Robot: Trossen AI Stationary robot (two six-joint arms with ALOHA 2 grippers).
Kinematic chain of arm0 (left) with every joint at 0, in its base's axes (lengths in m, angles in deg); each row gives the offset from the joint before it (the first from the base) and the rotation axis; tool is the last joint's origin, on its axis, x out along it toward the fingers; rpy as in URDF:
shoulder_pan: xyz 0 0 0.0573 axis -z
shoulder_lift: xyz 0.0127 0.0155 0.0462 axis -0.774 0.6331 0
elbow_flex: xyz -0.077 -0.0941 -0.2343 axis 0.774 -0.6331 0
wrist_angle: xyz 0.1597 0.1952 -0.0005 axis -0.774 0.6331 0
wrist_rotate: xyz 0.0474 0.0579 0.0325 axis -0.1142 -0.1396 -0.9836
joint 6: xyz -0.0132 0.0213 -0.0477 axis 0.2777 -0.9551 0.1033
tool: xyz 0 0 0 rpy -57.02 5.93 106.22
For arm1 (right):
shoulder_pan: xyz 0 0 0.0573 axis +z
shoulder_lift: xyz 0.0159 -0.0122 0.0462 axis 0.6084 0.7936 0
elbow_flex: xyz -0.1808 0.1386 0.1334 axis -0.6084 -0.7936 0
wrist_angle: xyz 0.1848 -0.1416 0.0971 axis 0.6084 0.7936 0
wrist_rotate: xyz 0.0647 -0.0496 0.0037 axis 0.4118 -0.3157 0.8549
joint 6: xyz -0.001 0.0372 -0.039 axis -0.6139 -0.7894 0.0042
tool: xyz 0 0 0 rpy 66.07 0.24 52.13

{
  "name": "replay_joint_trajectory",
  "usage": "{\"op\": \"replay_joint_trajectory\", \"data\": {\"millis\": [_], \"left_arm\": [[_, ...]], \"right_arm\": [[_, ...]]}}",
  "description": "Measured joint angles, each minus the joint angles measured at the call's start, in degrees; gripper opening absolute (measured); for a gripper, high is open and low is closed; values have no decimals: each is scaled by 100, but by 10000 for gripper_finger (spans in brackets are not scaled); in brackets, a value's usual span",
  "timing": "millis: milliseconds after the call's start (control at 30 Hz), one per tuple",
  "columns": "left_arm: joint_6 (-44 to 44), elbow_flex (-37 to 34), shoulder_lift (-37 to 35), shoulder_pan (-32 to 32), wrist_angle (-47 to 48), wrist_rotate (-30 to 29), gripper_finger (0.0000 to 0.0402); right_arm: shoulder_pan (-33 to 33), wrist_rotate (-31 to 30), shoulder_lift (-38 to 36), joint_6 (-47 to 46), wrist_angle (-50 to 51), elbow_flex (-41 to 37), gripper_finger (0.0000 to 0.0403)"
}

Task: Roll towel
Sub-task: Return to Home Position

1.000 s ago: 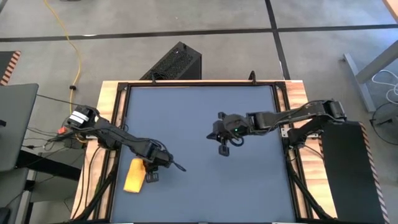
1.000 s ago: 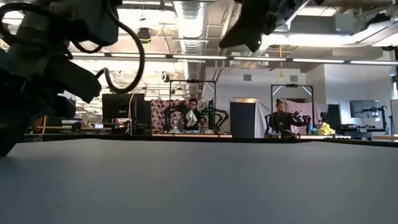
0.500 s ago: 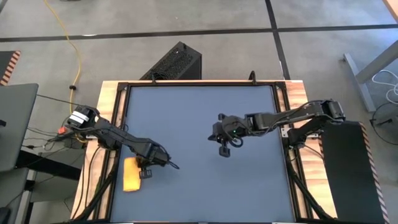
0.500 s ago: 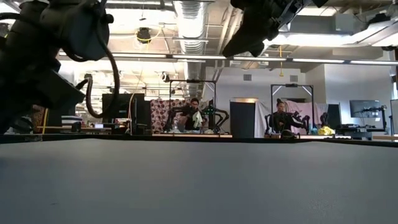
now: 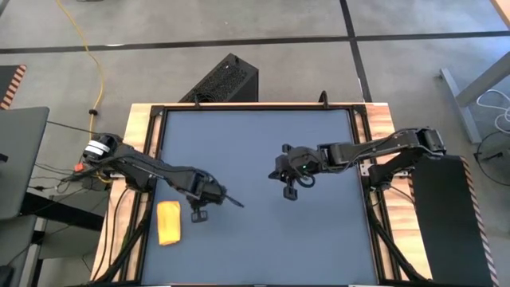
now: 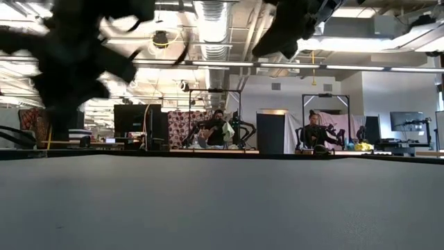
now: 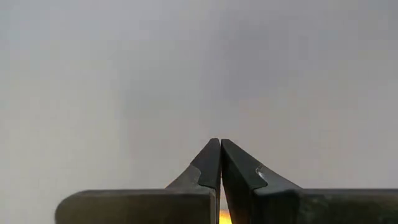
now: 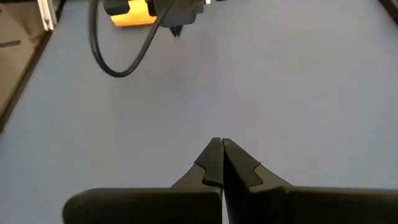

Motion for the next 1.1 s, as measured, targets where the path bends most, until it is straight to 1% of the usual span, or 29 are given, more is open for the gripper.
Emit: {"op": "replay_joint_trajectory", "data": {"millis": [100,233,367,500,600,700,800,867,933,1000,1100], "left_arm": [[-226,237,-218,-205,-436,-379,0],[-675,276,-708,-524,-2028,-598,0],[-1081,186,-1328,-912,-3279,-572,0],[-1301,-85,-2056,-1270,-3621,-589,0],[-1383,-512,-2637,-1480,-3707,-588,0],[-1342,-1094,-3225,-1652,-3927,-534,0],[-1159,-1780,-3811,-1786,-4237,-416,0],[-1012,-2235,-4219,-1876,-4500,-246,0],[-888,-2654,-4656,-1971,-4711,-35,0],[-758,-3000,-5105,-2072,-4862,96,0],[-574,-3405,-5799,-2236,-4933,175,0]], "right_arm": [[-11,-2,-175,-141,-106,2,18],[-10,-1,-333,-250,-187,2,18],[56,-11,-524,-392,-133,2,18],[157,-17,-812,-408,-372,-182,18],[153,-22,-1156,-508,-1021,-641,18],[132,-94,-1564,-740,-1801,-1237,18],[97,-527,-1963,-984,-2471,-1862,18],[75,-923,-2205,-1209,-2880,-2268,19],[57,-1188,-2430,-1419,-3239,-2658,20],[44,-1350,-2629,-1634,-3593,-3009,21],[17,-1360,-2845,-1969,-3883,-3427,21]]}}
